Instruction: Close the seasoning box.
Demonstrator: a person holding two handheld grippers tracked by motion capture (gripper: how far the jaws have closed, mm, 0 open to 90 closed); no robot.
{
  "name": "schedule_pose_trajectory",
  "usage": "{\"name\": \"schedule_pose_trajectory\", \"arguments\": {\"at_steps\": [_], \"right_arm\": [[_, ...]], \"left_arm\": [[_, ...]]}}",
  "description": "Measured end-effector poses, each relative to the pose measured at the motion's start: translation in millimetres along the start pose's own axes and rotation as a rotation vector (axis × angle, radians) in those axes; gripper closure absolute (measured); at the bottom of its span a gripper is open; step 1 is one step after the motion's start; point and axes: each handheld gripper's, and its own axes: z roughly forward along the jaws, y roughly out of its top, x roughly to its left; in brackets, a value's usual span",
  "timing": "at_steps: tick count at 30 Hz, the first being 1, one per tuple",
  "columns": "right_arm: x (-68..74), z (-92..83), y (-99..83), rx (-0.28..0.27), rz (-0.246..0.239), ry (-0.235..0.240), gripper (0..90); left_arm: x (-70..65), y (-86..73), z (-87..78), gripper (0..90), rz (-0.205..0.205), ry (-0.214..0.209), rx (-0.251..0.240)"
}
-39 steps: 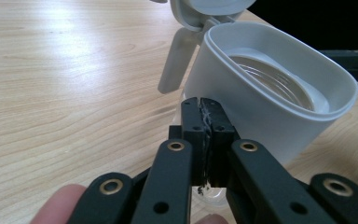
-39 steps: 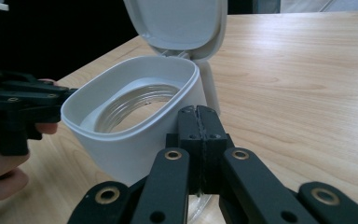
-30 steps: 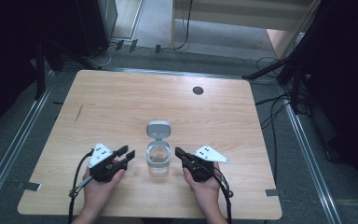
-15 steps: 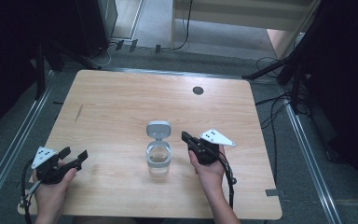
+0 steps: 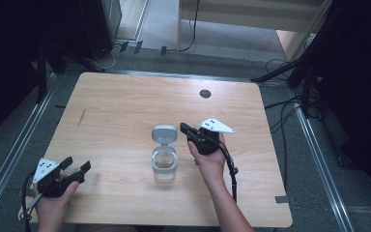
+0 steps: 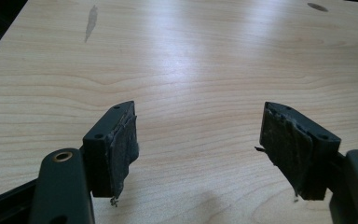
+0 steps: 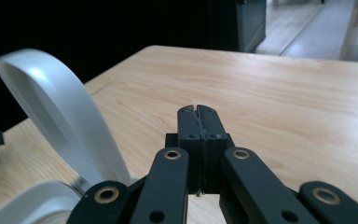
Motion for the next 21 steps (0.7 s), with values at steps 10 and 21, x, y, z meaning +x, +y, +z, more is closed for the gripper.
{"name": "schedule_pose_trajectory", "arguments": {"at_steps": [10, 21], "right_arm": [[14.7, -4.2, 2.6, -0.008, -0.012, 0.105, 89.7], [14.8, -14.4, -12.3, 0.018, -0.021, 0.087, 84.8]], "left_arm": [[0.8, 1.9, 3.9, 28.5, -0.010, -0.005, 0.013], [0.4, 4.7, 9.0, 29.7, -0.019, 0.023, 0.022]]}}
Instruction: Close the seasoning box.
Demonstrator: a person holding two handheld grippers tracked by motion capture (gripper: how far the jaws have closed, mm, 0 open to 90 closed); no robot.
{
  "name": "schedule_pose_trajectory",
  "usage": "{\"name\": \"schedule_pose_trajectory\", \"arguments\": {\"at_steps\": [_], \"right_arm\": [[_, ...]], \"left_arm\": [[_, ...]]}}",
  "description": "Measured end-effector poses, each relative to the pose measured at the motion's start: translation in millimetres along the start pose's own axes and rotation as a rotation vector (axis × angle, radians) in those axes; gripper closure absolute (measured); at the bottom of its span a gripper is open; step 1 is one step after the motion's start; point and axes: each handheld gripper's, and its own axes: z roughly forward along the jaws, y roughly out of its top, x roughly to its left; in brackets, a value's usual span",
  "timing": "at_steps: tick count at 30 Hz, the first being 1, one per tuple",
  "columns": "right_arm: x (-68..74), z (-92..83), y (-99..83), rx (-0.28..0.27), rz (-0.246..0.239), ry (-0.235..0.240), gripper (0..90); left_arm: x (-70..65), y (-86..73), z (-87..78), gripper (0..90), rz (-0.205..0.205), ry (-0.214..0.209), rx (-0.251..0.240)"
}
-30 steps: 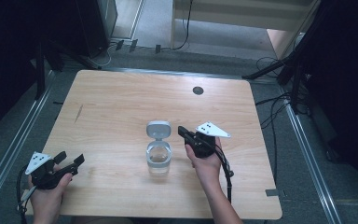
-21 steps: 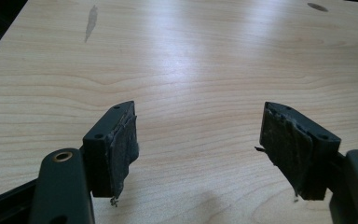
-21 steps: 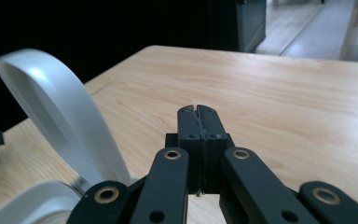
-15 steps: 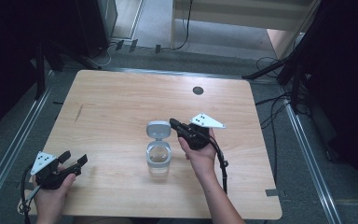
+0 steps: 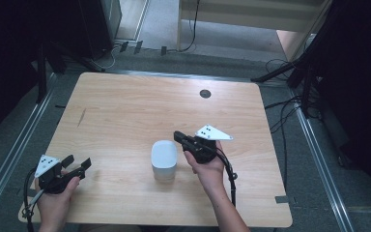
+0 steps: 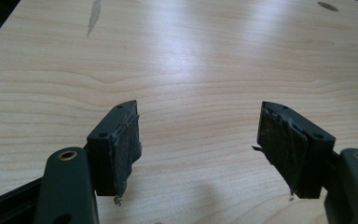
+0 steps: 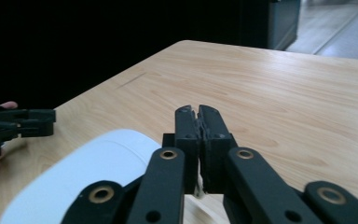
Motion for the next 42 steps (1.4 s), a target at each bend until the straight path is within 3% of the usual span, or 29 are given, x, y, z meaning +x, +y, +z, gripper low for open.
{"name": "schedule_pose_trajectory", "arguments": {"at_steps": [2, 4, 8, 11, 14, 26, 29, 42], "right_arm": [[-5.9, -6.1, -2.7, -0.011, 0.026, -0.017, 77.0], [-12.7, -12.4, -5.0, -0.024, 0.046, -0.043, 62.5], [-24.2, -27.0, -10.2, -0.037, 0.045, -0.149, 43.8], [-34.2, -38.2, -15.8, -0.030, 0.059, -0.214, 34.2], [-45.5, -51.8, -22.9, -0.035, 0.077, -0.251, 29.7], [-80.4, -107.5, -56.6, -0.040, 0.149, -0.407, 28.8], [-87.4, -120.1, -65.7, -0.020, 0.137, -0.457, 28.8], [-106.6, -175.7, -100.2, 0.003, 0.217, -0.509, 30.9]], "left_arm": [[-1.0, 1.2, 2.2, 29.8, 0.007, 0.009, 0.002], [-2.0, 2.0, 3.7, 29.9, 0.016, 0.021, 0.007], [-6.2, 4.1, 8.2, 30.8, 0.044, 0.050, 0.018], [-9.5, 5.7, 12.2, 31.2, 0.068, 0.058, 0.024], [-11.5, 6.9, 14.6, 31.5, 0.080, 0.065, 0.026], [-11.2, 9.2, 18.4, 32.4, 0.073, 0.079, 0.020], [-11.6, 9.4, 19.6, 32.7, 0.074, 0.086, 0.018], [-12.4, 9.9, 20.2, 32.9, 0.081, 0.096, 0.027]]}}
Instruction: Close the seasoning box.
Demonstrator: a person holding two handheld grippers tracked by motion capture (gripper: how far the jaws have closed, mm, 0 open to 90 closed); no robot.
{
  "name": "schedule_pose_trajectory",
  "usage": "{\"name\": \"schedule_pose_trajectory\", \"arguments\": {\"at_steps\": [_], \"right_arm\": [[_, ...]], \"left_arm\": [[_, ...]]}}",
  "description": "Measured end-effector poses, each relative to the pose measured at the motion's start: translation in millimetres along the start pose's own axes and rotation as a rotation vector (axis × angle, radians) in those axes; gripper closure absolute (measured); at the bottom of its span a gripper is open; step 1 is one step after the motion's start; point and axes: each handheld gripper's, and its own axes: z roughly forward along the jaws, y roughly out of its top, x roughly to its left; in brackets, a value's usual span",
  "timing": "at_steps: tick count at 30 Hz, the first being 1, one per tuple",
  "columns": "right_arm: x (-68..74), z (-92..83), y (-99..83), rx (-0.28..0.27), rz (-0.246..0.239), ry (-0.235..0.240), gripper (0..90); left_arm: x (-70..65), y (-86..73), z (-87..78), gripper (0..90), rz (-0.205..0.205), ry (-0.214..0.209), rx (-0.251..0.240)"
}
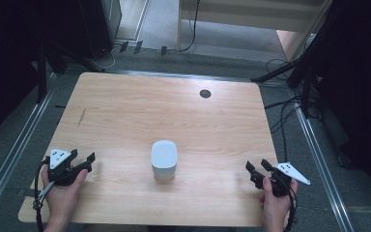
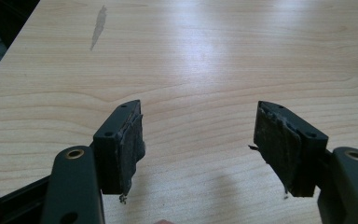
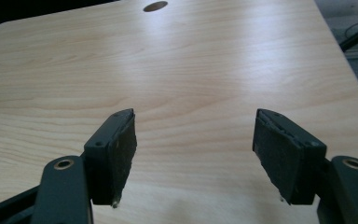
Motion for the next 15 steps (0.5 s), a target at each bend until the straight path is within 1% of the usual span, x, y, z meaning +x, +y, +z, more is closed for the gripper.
{"name": "schedule_pose_trajectory", "arguments": {"at_steps": [1, 4, 7, 8, 12, 15], "right_arm": [[-2.6, -2.3, -0.9, -0.001, 0.008, 0.004, 30.8], [-7.7, -7.0, -3.0, 0.006, 0.016, -0.003, 30.7], [-10.1, -6.1, -3.3, 0.010, 0.038, 0.001, 30.3], [-9.8, -5.5, -3.0, 0.019, 0.035, 0.004, 30.3], [-7.5, -4.6, -3.0, 0.022, 0.016, -0.002, 30.3], [-7.3, -4.0, -2.9, 0.023, 0.018, -0.005, 30.4]], "left_arm": [[0.0, 0.0, 0.0, 32.9, -0.001, 0.001, -0.001], [-0.2, 0.0, 0.3, 32.9, -0.003, 0.001, 0.000], [-0.4, 0.1, 0.9, 33.1, -0.003, 0.004, 0.002], [-0.4, 0.2, 1.0, 33.2, -0.002, 0.005, 0.003], [-0.8, 0.4, 1.3, 33.3, 0.001, 0.011, 0.009], [-2.3, 0.4, 1.6, 33.4, 0.010, 0.021, 0.012]]}}
